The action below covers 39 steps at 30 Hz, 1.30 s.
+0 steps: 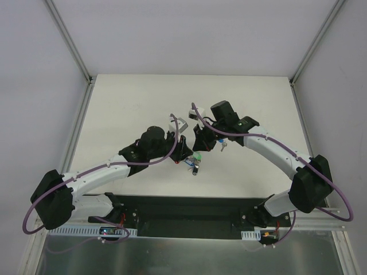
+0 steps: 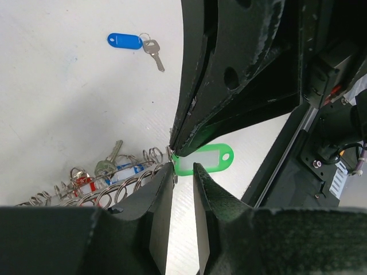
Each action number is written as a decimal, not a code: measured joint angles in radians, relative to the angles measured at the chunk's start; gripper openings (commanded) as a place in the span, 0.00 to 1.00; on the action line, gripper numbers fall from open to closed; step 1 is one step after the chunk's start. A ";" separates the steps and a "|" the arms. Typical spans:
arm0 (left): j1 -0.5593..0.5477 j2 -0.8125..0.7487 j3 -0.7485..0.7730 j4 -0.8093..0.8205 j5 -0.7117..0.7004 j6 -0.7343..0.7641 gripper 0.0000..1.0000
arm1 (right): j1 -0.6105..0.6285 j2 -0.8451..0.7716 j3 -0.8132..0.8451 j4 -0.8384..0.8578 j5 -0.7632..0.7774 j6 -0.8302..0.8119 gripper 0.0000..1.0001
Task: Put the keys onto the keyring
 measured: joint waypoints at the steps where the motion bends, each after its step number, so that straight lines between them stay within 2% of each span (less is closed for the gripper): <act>1: 0.000 0.003 0.001 -0.001 0.000 -0.002 0.21 | 0.000 0.000 0.000 0.000 0.000 0.000 0.01; 10: 0.000 0.022 0.029 -0.032 -0.004 -0.005 0.31 | 0.001 0.000 0.000 0.000 -0.001 0.004 0.01; 30: 0.000 0.058 0.047 -0.081 -0.024 0.013 0.23 | 0.001 0.000 0.000 0.006 -0.006 0.016 0.01; 36: 0.000 0.066 0.048 -0.068 -0.004 0.048 0.12 | 0.002 0.000 0.000 0.009 -0.017 0.022 0.01; 39: 0.000 0.071 0.048 -0.057 0.001 0.056 0.00 | 0.003 0.000 0.000 0.012 -0.017 0.023 0.01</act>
